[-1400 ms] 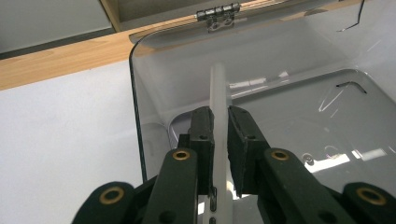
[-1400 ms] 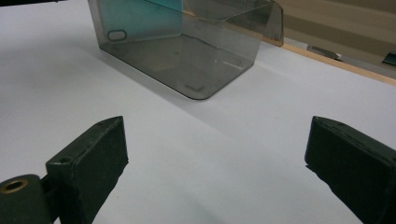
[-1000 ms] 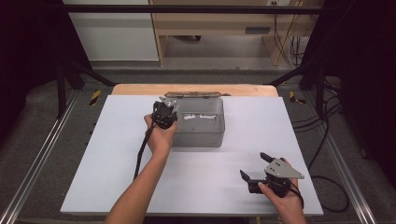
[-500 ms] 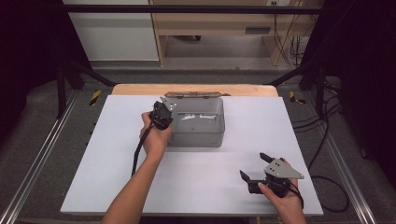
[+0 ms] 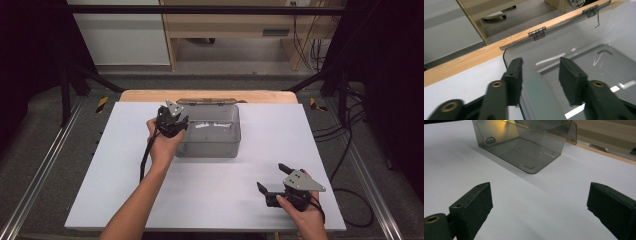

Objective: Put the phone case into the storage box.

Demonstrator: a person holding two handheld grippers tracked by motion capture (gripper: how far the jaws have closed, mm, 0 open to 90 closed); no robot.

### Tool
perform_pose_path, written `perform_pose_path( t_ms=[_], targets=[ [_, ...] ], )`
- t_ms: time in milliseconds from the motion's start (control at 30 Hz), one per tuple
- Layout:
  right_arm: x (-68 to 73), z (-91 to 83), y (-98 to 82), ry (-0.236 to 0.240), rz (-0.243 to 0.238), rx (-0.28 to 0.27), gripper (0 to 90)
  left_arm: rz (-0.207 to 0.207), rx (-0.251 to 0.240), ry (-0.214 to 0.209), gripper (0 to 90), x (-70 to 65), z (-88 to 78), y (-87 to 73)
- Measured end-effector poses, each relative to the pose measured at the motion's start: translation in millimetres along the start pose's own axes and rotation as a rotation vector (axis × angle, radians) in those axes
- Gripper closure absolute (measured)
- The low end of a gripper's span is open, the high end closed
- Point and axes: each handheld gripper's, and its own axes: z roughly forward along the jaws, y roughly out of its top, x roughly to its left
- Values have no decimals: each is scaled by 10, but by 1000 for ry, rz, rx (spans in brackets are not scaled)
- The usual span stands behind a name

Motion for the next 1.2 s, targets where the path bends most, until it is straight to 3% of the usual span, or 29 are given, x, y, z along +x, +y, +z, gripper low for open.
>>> perform_pose_path(
  t_ms=[100, 133, 300, 400, 567, 833, 1000, 1200],
  targets=[
    [2, 1, 0, -1, -1, 1, 65, -30, -15, -19, 476, 11, -34, 12],
    [5, 3, 1, -1, -3, 1, 65, -39, -22, -19, 415, 8, -56, 19],
    [9, 9, 0, -1, -6, 4, 65, -56, -44, -29, 304, 5, -97, 37],
    [7, 7, 0, -4, -6, 4, 65, -70, -61, -39, 171, 14, -123, 44],
    [7, 10, -2, -5, -8, 5, 63, -91, -105, -63, 46, 38, -187, 64],
    [-10, 5, -7, -18, 0, -6, 54, -189, -182, -104, 32, 240, -384, 56],
    [-33, -7, -12, -27, 16, -10, 53, -206, -236, -104, 31, 379, -553, -1],
    [-44, -2, -22, -31, 24, -3, 54, -212, -267, -98, 32, 520, -731, -129]
  ],
)
